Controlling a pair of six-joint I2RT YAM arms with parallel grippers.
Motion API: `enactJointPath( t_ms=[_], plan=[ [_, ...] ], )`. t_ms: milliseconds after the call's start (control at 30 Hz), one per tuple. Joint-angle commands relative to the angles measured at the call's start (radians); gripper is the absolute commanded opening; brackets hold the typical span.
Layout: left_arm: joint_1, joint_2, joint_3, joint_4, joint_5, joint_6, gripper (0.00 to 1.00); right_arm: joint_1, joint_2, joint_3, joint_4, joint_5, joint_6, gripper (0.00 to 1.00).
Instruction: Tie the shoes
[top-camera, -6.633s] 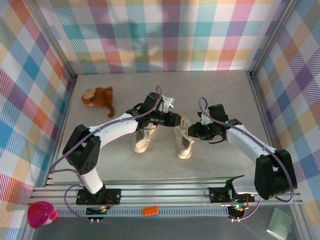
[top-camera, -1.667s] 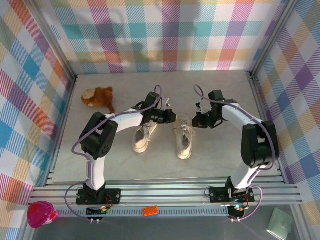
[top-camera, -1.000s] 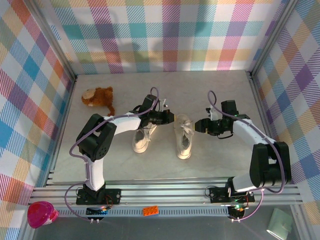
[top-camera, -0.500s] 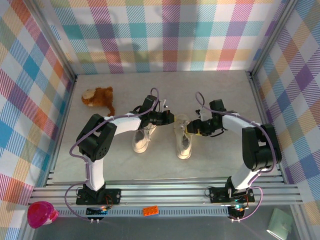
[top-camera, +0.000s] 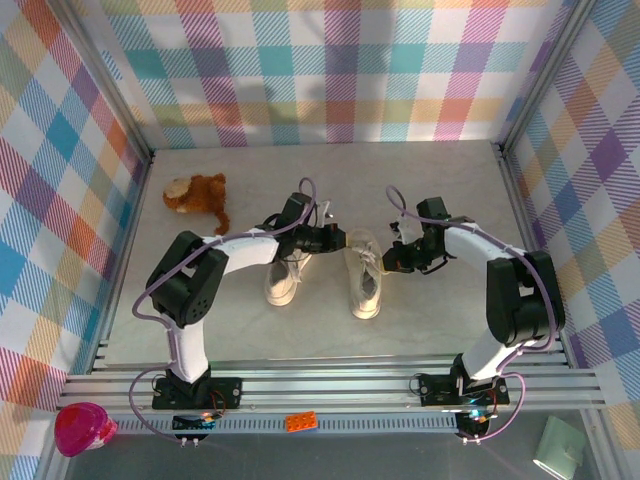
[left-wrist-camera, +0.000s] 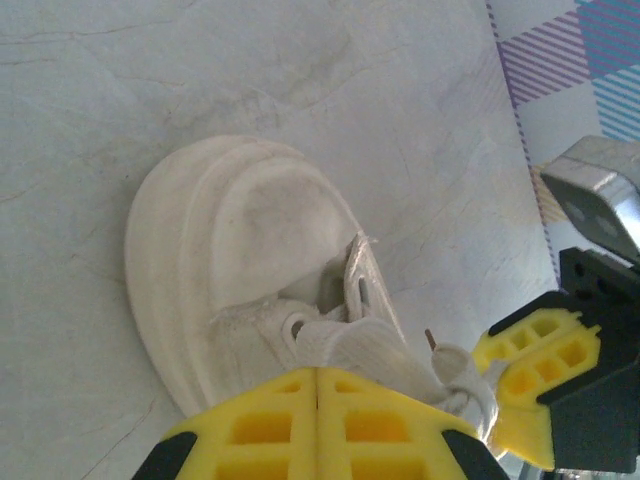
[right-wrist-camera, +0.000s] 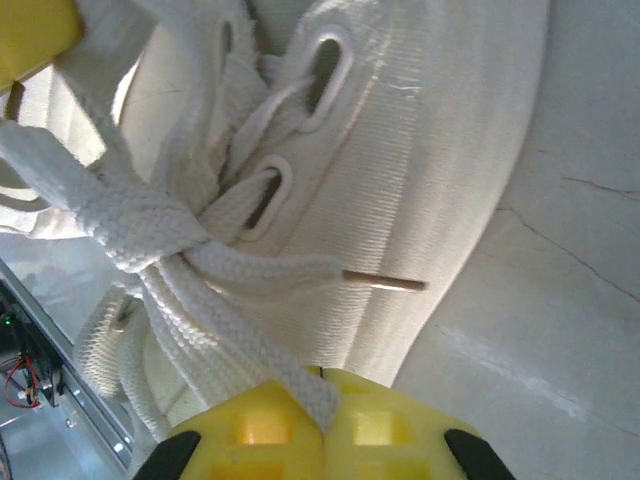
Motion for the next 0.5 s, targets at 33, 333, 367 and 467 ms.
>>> enactJointPath(
  t_ms=[33,333,367,467],
  plan=[
    [-0.008,-0.053,-0.036,-0.047,-0.027,0.07,0.0,-0.011,0.01,0.037,-0.069,0.037,-0.015,0.0],
    [0.006,-0.113,-0.143,-0.065,-0.077,0.1,0.0,-0.011,0.021,0.027,-0.105,0.057,-0.032,0.0],
    [0.008,-0.124,-0.162,-0.066,-0.085,0.1,0.0,-0.011,0.024,0.023,-0.104,0.062,-0.032,0.0],
    [0.012,-0.155,-0.206,-0.07,-0.091,0.098,0.0,-0.011,0.035,0.026,-0.106,0.071,-0.033,0.0]
  ],
)
